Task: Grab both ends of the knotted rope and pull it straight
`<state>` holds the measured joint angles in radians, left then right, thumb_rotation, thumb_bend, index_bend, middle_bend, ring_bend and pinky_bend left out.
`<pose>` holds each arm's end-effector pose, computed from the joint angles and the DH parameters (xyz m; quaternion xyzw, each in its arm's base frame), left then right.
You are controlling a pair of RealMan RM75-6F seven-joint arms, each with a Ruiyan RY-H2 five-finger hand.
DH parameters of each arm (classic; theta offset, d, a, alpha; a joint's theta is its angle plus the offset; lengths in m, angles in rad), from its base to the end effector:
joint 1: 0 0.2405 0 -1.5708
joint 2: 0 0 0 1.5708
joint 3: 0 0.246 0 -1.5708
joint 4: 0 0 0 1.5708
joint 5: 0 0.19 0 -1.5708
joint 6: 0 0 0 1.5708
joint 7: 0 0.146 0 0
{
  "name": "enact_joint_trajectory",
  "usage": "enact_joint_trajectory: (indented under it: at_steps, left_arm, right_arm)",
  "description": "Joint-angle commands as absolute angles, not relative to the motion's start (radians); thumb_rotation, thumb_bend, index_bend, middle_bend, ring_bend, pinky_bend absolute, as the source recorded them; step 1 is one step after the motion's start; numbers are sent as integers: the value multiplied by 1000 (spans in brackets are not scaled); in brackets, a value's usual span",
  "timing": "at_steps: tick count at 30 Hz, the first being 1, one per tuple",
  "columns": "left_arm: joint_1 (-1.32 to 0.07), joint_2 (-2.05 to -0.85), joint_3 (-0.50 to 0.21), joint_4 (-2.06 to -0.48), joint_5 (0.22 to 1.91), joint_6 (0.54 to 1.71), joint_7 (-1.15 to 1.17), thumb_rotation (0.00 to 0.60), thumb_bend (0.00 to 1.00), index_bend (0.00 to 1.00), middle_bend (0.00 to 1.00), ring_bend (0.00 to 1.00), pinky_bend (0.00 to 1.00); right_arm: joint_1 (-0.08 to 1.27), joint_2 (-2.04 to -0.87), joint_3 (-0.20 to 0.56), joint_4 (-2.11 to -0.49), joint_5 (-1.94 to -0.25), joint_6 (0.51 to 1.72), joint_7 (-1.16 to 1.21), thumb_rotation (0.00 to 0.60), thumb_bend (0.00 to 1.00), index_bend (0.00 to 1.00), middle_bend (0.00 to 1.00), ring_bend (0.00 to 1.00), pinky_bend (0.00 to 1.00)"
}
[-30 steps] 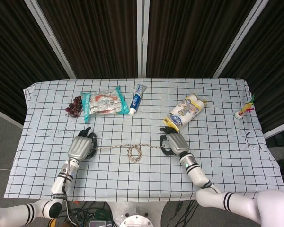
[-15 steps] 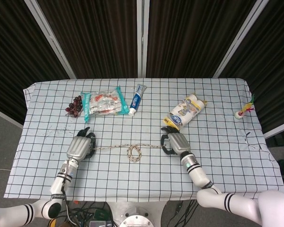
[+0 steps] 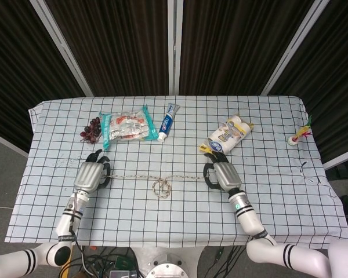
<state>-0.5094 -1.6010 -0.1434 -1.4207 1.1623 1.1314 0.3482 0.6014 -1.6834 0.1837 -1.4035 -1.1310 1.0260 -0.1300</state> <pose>-0.2117 0.2952 0.0088 -0.6759 -0.4142 -0.3538 0.4963 -0.1706 -0.3079 -0.0248 0.6482 -0.5047 0.4137 0.3925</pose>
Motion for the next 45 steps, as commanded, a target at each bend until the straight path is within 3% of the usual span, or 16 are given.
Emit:
enact_joint_trajectory:
  at_steps: [1,9,22,45]
  left_arm:
    - [-508,-1585,-155,-1428,1161,1139,340,600,363,666,270,42,142]
    - [-493,-1529,-177,-1433,1152,1154,298,600,362,666,270,42,142]
    - [-444,-1478,-153,-1406,1147,1154,218,600,363,667,271,42,142]
    - [-428,-1501,-135,-1358,1152,1131,201,600,362,666,271,42,142]
  right_arm:
    - [556,-1640,164,-1460,-1149,1086,-156,600,371,583,136,0,0]
    - [479,-1549,126,-1509,-1164,1144,-142,600,374,584,137,0,0]
    - [380,-1441,83,-1446,-1176,1136,-8,600,374,587,138,0,0]
    - [314,-1416,77,-1331,-1194,1067,151,600,375,587,137,0,0]
